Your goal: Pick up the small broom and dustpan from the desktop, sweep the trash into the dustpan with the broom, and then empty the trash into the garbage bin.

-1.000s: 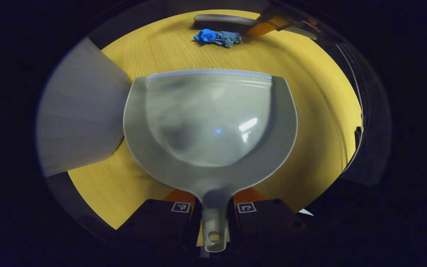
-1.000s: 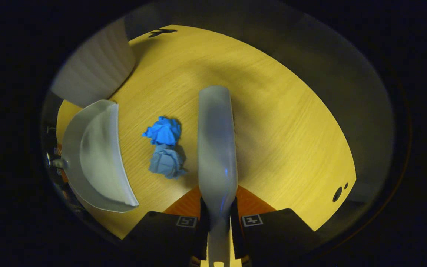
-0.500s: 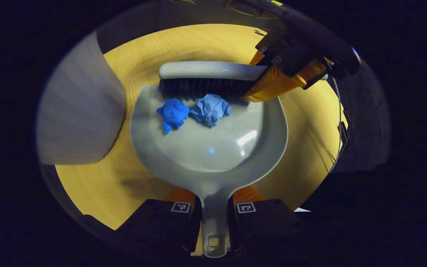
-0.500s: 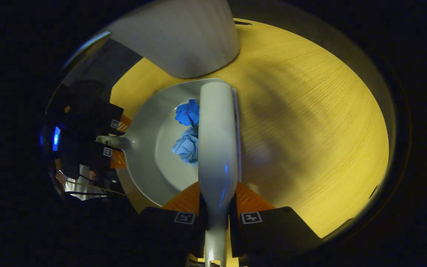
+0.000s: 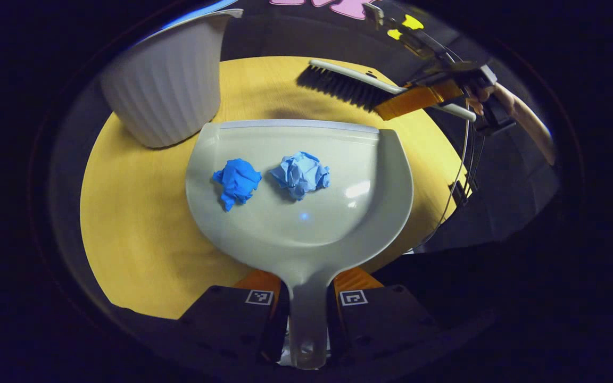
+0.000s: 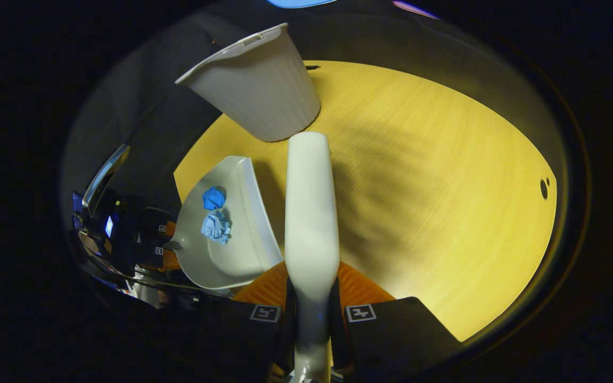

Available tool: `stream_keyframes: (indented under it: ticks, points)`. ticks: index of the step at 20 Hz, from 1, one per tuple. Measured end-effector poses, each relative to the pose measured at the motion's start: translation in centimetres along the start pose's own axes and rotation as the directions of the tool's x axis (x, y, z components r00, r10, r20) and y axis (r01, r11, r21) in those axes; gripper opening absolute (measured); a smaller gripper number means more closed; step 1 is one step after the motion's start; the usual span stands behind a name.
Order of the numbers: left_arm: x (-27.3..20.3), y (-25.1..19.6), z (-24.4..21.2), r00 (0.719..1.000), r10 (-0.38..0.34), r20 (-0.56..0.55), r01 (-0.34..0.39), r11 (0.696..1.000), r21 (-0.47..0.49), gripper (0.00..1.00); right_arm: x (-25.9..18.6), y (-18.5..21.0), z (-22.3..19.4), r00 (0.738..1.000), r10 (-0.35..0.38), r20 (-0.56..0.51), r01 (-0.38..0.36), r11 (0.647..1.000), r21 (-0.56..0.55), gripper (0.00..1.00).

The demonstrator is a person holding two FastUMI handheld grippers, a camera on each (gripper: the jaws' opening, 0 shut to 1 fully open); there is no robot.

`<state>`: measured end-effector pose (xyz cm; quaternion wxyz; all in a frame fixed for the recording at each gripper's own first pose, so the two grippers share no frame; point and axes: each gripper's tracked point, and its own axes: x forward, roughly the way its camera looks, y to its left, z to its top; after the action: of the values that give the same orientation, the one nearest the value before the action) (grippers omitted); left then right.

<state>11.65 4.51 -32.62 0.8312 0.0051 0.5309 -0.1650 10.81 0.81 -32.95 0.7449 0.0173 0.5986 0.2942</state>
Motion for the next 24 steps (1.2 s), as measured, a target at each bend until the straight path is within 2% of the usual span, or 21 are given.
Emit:
stream_keyframes:
  ticks: [3,6,11,13,17,21,23,24]
  points:
    - [-0.2,0.3,0.2,0.997,0.075,0.028,-0.073,0.995,-0.063,0.29,1.0,-2.2,-2.4,0.999,-0.005,0.033,0.003,0.998,0.066,0.30]
    - [-2.6,0.6,1.6,0.986,0.154,0.069,-0.143,0.979,-0.143,0.29,2.7,-3.6,-4.7,0.997,0.011,0.083,-0.022,0.991,0.134,0.30]
    - [-7.1,1.3,8.9,0.952,0.279,0.126,-0.250,0.947,-0.202,0.29,5.5,-4.0,-8.5,0.985,0.046,0.168,-0.092,0.956,0.278,0.30]
    - [-8.6,2.3,12.2,0.931,0.338,0.134,-0.310,0.931,-0.194,0.29,6.7,-4.2,-9.5,0.983,0.030,0.182,-0.084,0.951,0.297,0.30]
    - [-10.3,8.1,19.7,0.874,0.481,0.075,-0.473,0.875,-0.099,0.29,6.8,-2.9,-9.8,0.970,0.045,0.239,-0.124,0.936,0.328,0.30]
    - [-7.5,9.3,27.4,0.870,0.493,0.009,-0.492,0.870,-0.038,0.29,7.3,-0.6,-11.0,0.946,0.090,0.312,-0.222,0.881,0.419,0.30]
    - [-6.3,11.1,30.0,0.852,0.521,-0.050,-0.519,0.854,0.036,0.29,7.6,-0.9,-12.3,0.946,0.076,0.317,-0.217,0.871,0.440,0.30]
    - [-6.2,12.4,30.8,0.835,0.545,-0.080,-0.538,0.838,0.093,0.29,7.7,-1.4,-13.1,0.948,0.066,0.312,-0.208,0.869,0.449,0.30]
